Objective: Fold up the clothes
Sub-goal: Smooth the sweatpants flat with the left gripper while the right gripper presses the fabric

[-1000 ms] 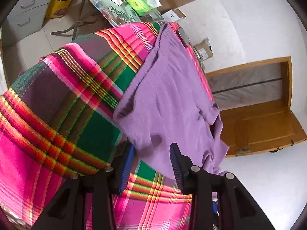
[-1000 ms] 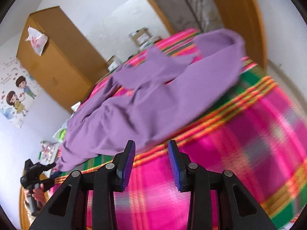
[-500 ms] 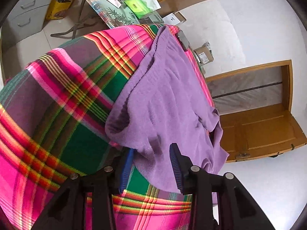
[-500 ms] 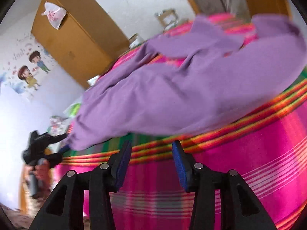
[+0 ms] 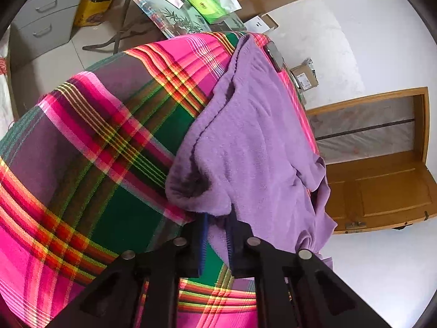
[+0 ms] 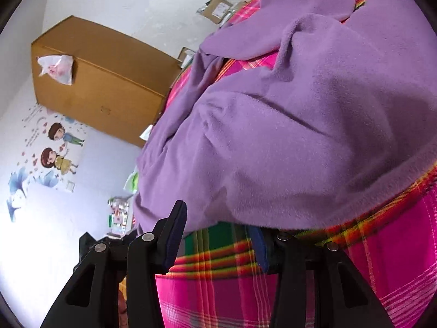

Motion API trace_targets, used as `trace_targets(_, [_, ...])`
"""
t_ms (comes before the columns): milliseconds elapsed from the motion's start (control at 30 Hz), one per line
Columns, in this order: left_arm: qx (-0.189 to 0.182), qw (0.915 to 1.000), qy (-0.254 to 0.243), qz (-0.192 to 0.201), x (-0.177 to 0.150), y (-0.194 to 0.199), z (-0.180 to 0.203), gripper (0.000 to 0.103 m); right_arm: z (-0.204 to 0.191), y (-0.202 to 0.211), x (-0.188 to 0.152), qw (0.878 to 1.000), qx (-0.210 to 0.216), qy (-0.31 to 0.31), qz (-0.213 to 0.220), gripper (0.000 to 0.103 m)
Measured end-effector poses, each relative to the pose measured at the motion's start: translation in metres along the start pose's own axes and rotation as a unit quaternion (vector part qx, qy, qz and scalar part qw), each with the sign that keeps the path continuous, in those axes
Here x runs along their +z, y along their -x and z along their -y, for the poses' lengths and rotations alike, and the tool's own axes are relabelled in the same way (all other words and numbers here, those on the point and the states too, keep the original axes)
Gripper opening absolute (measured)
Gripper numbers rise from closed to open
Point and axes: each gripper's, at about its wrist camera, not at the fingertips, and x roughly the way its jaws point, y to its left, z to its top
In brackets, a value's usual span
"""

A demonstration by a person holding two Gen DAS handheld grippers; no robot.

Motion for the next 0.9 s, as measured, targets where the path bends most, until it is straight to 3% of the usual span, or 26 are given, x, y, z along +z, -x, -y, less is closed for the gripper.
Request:
trace_targets(200, [-0.008, 0.9999, 0.001, 0.008, 0.004, 0.008, -0.007, 0.004, -0.001, 0.002, 0.004, 1.0, -0.008, -0.001, 0.013, 0.044])
trace_targets(333, [-0.01, 0.9999, 0.001, 0.012, 0.006, 0.013, -0.01, 0.004, 0.011, 0.003, 0.007, 0.999, -0.024, -0.027, 0.025, 0.014])
trace_targets(400, [-0.01, 0.9999, 0.001, 0.012, 0.005, 0.014, -0.011, 0.004, 0.019, 0.007, 0.008, 0.998, -0.023, -0.045, 0.027, 0.009])
trace_targets(533, [-0.013, 0.9998, -0.001, 0.016, 0.004, 0.02, -0.013, 0.004, 0.019, 0.021, 0.01, 0.997, -0.038, -0.029, 0.052, 0.004])
trace_targets(900, [-0.018, 0.9988, -0.001, 0.045, 0.001, 0.041, -0.016, 0.004, 0.024, 0.069, 0.01, 0.994, -0.044, -0.011, 0.103, 0.003])
